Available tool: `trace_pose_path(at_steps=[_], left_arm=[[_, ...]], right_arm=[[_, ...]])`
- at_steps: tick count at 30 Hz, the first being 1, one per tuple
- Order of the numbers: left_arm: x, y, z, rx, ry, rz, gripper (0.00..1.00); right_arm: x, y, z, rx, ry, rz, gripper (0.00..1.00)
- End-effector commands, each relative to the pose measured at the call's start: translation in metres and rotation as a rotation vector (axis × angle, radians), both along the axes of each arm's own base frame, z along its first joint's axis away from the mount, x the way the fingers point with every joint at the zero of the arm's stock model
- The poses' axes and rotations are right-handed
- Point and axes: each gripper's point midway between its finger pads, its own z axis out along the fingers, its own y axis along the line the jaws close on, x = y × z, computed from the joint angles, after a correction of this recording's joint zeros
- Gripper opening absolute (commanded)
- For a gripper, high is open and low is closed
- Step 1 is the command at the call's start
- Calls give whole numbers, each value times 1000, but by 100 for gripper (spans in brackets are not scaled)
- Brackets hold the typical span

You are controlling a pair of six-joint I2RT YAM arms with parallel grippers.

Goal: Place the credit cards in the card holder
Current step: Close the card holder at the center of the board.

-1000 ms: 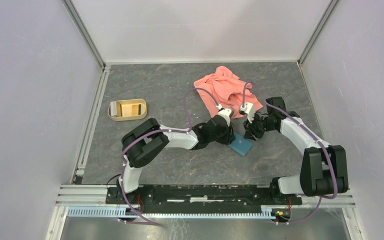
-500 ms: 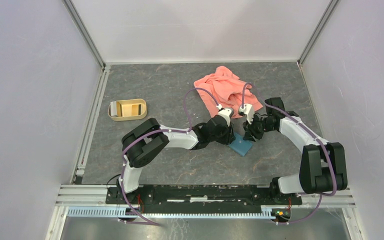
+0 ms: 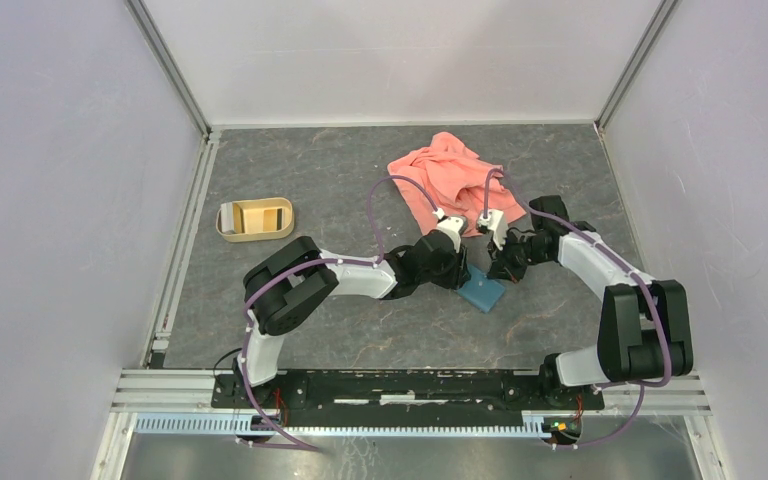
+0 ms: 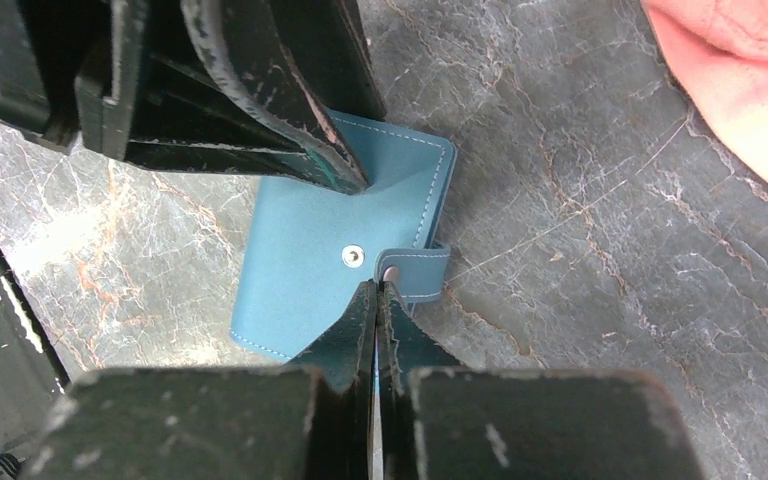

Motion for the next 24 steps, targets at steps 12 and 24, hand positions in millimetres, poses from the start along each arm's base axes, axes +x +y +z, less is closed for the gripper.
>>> trace_pose_path(at_steps=[12,24], left_arm=[[-5,20,-43,144,58,11,38],[-5,17,-39,127,63,10,37]], right_arm=[[-27,19,3,47,16,148,0],[-40,21,-14,17,81,183,0]])
